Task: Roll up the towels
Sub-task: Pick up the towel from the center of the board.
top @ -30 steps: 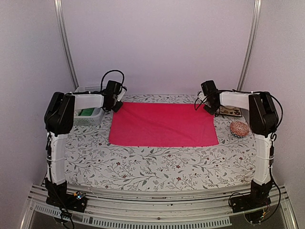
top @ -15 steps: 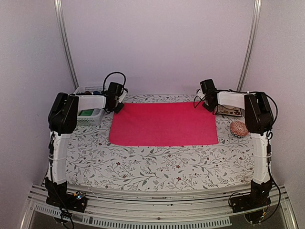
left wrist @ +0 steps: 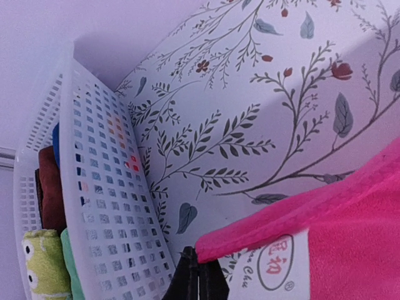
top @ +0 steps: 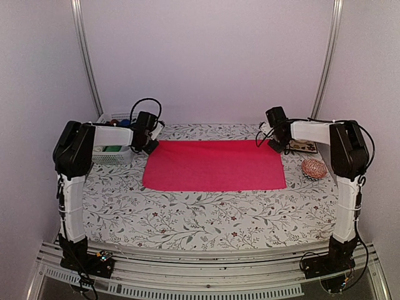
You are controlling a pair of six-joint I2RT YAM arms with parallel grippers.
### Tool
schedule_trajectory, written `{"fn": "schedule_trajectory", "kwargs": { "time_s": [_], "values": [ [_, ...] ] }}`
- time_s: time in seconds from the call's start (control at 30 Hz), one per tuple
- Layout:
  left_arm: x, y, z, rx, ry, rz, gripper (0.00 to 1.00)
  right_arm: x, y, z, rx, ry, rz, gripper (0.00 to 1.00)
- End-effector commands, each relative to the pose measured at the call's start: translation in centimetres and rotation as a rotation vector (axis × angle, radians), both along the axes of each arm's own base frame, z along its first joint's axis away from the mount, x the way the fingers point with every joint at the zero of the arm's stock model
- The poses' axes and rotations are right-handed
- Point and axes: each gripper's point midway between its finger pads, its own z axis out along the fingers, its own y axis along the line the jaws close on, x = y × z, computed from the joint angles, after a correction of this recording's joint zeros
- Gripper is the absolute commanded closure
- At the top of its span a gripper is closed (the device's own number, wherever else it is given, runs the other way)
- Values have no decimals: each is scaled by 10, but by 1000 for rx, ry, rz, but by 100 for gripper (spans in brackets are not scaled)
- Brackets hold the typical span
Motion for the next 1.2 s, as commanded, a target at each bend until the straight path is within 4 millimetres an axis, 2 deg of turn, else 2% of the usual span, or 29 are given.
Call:
{"fn": "schedule_trajectory", "kwargs": {
  "time_s": [0.0,0.1,0.17,0.23,0.4,0.57,0.67,0.73,0.9,1.0,1.17],
  "values": [
    [-13,9,47,-50,-80,2,100,-31,8,19,83,11,-1,98],
    [-27,9,49,-72,-71,-13,100,-46,9,21,95,30,-3,98],
    [-36,6,61,-88,-81,-25,100,-56,10,24,100,36,2,98],
    [-45,1,61,-103,-61,-46,100,-64,9,24,101,51,3,98],
    [-69,-10,47,-97,4,-85,100,-82,3,21,99,84,-13,98],
    [-82,-5,29,-78,52,-51,100,-87,-8,19,89,72,-66,98],
    [-71,-2,26,-52,32,-27,100,-70,-17,20,60,41,-94,98],
    [-55,-6,34,-39,-7,-19,100,-51,-22,25,44,15,-109,98],
    [-13,-6,32,25,-69,8,100,3,-28,52,11,-104,-126,98],
    [5,-8,21,45,-70,16,100,26,-30,46,-28,-109,-115,98],
    [25,-4,19,81,-111,39,100,37,-30,26,-41,-90,-116,98]
  ]
}}
